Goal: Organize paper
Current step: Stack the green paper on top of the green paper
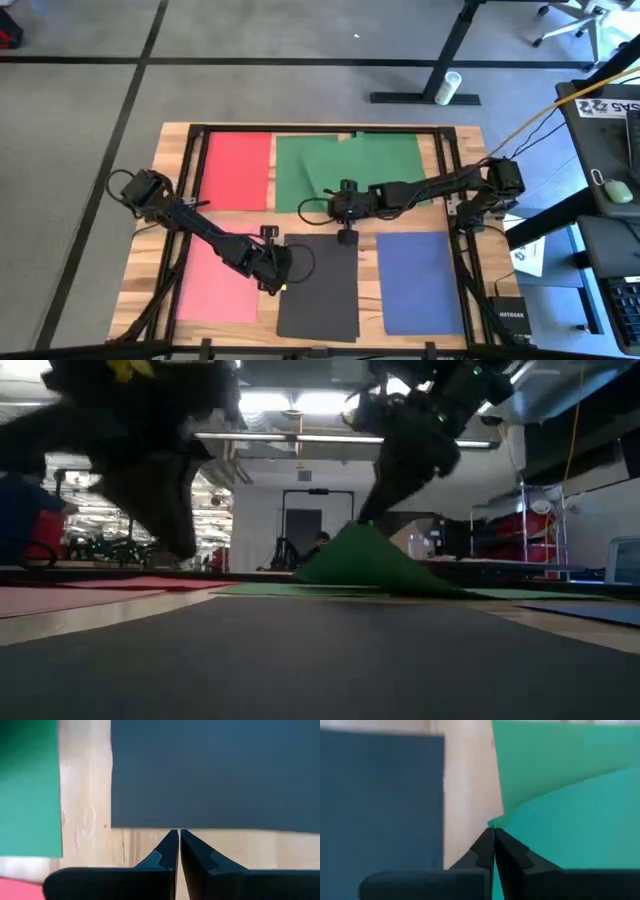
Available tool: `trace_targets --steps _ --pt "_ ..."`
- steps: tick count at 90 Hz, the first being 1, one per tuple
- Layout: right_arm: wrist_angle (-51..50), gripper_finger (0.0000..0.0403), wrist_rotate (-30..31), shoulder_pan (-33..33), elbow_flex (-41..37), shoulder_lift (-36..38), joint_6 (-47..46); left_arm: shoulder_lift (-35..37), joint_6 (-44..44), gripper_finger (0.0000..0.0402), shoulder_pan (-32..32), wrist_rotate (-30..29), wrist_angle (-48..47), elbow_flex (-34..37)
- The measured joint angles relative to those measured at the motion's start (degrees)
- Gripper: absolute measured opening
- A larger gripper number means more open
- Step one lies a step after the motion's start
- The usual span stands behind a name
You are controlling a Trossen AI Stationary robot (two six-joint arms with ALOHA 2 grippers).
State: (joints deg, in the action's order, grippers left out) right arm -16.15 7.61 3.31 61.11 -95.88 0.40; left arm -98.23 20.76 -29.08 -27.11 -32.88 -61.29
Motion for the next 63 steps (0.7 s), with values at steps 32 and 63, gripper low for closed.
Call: trace_targets --steps 32,63 --pt "6.28 0.0000 -2.62 -1.25 0.60 0.04 0.04 15.44 -6.03 0.0000 -0.97 2.50 34.71 17.62" --pt "10.48 0.0000 -4.93 -3.14 4.61 -6.21 0.09 28.37 -3.46 0.0000 -1.04 5.12 52.97 34.59"
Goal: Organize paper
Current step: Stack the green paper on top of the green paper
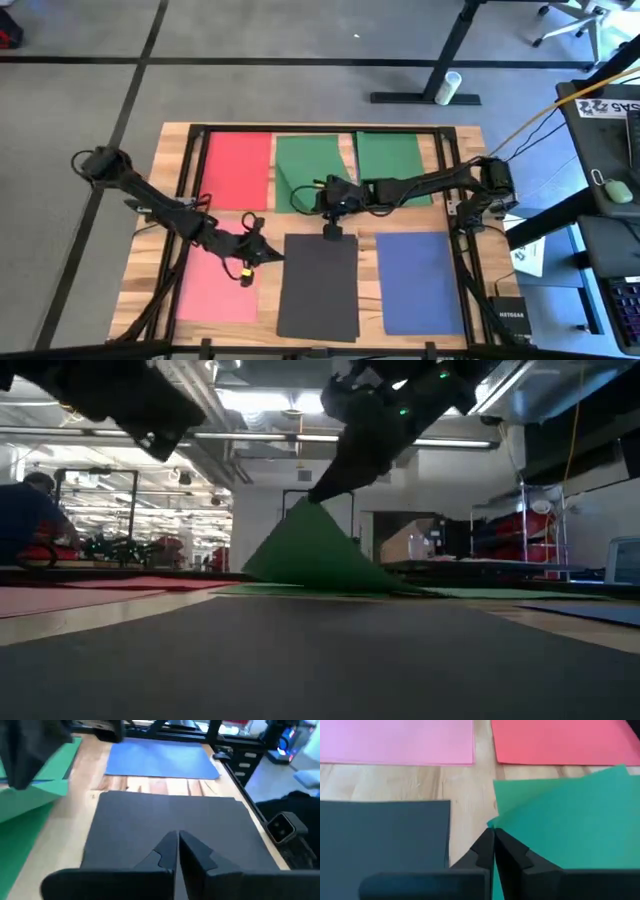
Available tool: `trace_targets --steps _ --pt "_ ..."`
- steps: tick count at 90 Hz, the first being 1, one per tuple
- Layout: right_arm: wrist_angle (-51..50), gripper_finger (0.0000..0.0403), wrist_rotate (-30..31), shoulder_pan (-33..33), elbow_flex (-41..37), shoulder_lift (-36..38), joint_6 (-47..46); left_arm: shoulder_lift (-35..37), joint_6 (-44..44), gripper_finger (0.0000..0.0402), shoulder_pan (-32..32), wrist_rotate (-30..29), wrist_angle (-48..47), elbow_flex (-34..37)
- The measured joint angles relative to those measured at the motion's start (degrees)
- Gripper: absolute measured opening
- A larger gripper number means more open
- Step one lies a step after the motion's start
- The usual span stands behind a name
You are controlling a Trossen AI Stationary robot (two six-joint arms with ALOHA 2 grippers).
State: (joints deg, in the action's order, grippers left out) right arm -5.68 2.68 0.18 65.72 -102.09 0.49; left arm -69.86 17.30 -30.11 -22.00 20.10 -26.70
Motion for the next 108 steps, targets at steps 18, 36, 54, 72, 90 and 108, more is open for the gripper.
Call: trace_targets --steps 18,36,54,72,90,108 --pt "0.53 0.0000 0.65 -2.44 6.67 -6.93 -0.57 0.41 1.82 0.0000 0.07 0.01 -0.37 2.03" --pt "0.33 0.0000 1.74 -3.86 12.26 -12.62 -3.91 0.45 1.82 0.0000 -0.04 0.02 -0.66 2.05" --pt "0.51 0.0000 4.65 -3.87 15.30 -15.70 -9.46 0.45 2.06 0.0000 -0.66 0.03 -1.11 2.05" --pt "1.32 0.0000 6.24 -3.51 15.38 -15.82 -12.07 0.43 2.19 0.0000 -1.74 0.04 -1.11 2.05" --pt "1.36 0.0000 2.50 -3.53 15.38 -15.82 -12.27 0.43 2.48 0.0000 -1.58 -0.80 -3.19 2.05" --pt "1.99 0.0000 0.63 -3.53 15.38 -15.82 -12.57 0.38 8.62 0.0000 1.88 -14.93 -18.43 2.01"
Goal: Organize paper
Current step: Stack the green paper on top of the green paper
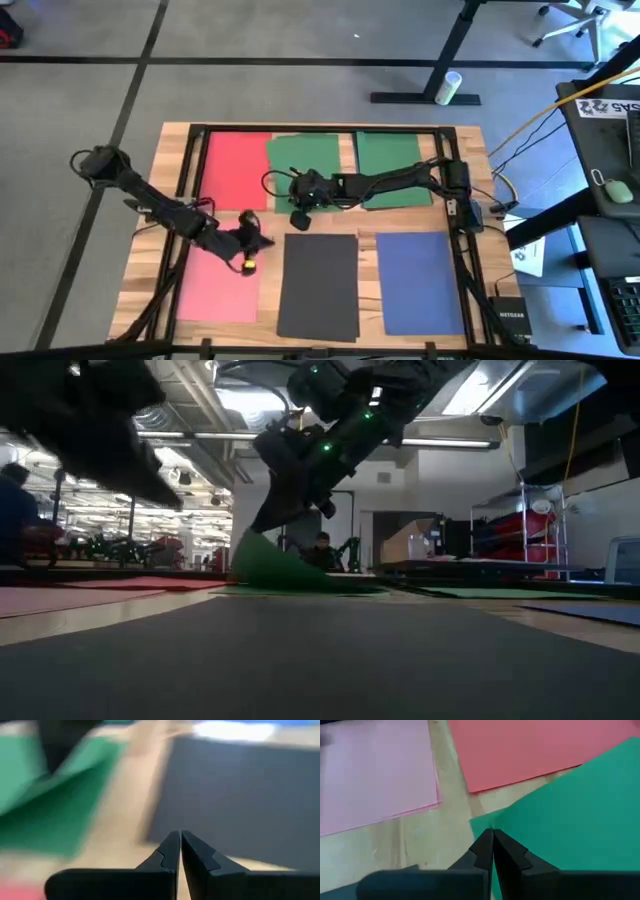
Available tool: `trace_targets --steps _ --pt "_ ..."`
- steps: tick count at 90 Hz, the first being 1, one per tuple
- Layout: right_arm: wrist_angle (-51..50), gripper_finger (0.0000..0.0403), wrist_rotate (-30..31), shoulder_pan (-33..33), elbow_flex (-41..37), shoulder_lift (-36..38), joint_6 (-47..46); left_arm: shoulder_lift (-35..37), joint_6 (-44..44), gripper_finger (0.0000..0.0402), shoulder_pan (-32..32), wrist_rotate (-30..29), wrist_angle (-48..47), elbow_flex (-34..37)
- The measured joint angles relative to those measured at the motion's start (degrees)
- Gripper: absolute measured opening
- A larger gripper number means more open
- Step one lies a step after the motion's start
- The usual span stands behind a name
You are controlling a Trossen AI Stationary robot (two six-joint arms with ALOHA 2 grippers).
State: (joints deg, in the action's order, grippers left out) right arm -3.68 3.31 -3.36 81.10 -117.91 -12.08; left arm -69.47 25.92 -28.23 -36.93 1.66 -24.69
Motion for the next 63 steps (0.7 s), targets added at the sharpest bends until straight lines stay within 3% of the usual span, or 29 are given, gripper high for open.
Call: trace_targets --steps 11,38,63 --pt "0.96 0.0000 -1.54 0.00 0.00 0.00 -0.02 0.00 -0.26 0.0000 3.41 -4.46 -3.35 0.00" --pt "1.07 0.0000 -2.03 0.00 0.00 0.00 0.28 0.00 -17.24 0.0000 10.49 -4.63 -3.38 0.00" --pt "0.82 0.0025 -4.75 0.00 0.00 0.00 1.39 -0.02 -16.04 0.0000 16.67 -4.60 -8.04 0.00"
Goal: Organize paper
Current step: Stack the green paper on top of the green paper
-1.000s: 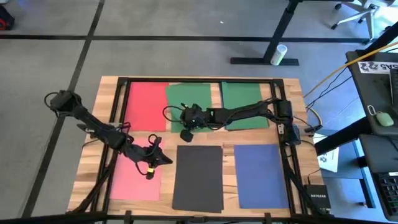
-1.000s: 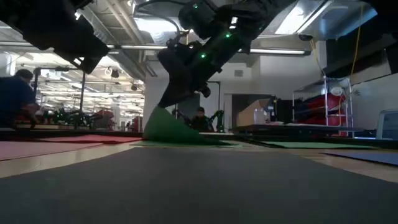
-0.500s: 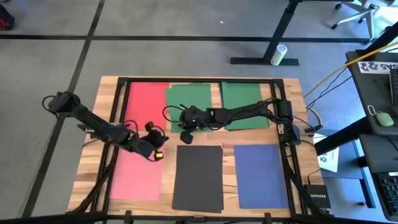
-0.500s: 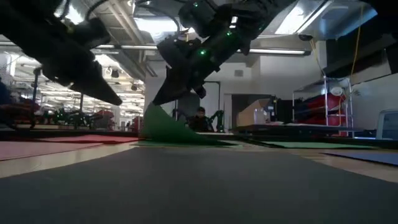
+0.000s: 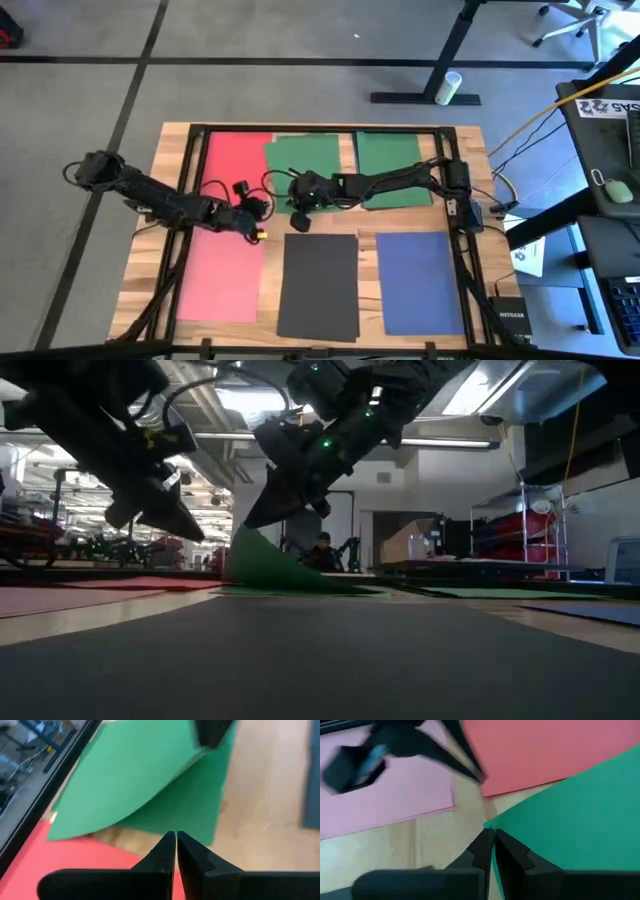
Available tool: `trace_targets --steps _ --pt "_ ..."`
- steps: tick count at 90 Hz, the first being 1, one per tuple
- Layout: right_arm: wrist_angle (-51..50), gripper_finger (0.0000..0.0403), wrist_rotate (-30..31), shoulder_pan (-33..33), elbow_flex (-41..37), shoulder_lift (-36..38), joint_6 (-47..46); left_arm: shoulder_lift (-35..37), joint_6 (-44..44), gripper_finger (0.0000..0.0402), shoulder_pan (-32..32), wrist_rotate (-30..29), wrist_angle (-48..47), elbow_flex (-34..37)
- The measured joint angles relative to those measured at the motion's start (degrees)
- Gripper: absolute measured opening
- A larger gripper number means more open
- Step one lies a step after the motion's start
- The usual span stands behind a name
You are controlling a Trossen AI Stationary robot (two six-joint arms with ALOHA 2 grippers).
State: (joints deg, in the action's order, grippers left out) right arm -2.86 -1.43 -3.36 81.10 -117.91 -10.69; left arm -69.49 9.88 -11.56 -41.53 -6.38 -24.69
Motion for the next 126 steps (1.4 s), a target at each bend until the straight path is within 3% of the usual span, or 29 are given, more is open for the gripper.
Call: trace_targets --steps 20,29,40,51,70,99,126 --pt "-0.36 0.0089 -2.00 0.00 -0.02 0.00 2.27 -1.50 9.87 0.0000 6.27 2.95 -0.46 0.00" --pt "-1.81 0.0098 -3.12 0.00 -0.07 0.48 5.16 -3.05 13.18 0.0000 9.06 4.78 -0.29 0.00" --pt "-8.54 0.0068 -2.48 -0.04 -0.07 2.40 9.49 -5.21 15.48 0.0000 12.16 4.93 2.09 0.00" --pt "-21.68 0.0011 3.07 -0.04 -0.07 5.43 14.40 -6.16 15.65 0.0000 13.85 5.78 6.59 0.00" --pt "-41.67 0.0002 9.45 -1.73 -1.15 7.19 15.67 -6.14 12.56 0.0000 14.34 13.10 13.62 -0.02" --pt "-37.58 0.0000 11.34 -3.91 -9.29 7.17 13.18 -8.24 14.39 0.0000 16.25 16.63 13.78 -0.04" --pt "-34.51 0.0000 8.83 -4.26 -13.46 7.43 11.64 -13.01 15.16 0.0000 16.22 17.74 16.33 -0.02"
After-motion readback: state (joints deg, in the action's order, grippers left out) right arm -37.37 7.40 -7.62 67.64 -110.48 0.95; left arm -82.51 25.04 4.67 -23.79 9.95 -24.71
